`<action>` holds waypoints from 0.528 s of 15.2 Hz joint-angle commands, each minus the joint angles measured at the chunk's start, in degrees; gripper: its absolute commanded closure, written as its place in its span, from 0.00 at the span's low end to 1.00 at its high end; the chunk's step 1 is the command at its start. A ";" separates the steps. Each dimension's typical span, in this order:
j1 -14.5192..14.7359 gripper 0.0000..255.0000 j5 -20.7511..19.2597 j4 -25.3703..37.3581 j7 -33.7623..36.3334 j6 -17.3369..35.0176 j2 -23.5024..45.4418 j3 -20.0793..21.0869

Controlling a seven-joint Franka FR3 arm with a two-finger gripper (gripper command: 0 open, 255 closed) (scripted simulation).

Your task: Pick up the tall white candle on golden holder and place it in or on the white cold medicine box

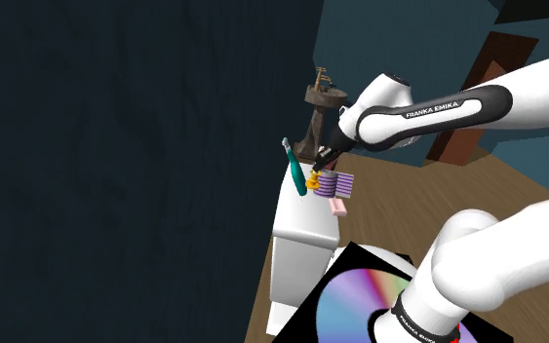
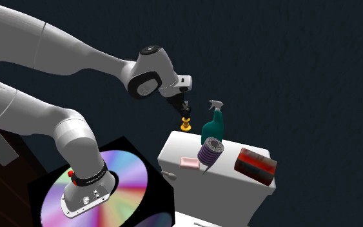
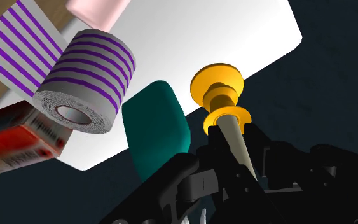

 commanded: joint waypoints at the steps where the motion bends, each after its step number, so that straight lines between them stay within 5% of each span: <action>1: 0.03 1.00 0.14 1.18 0.15 -1.99 -0.78 0.38; 6: 0.07 1.00 0.46 3.87 0.41 -6.44 -2.55 1.21; 8: 0.47 1.00 0.81 6.57 -2.71 -5.83 0.54 -1.90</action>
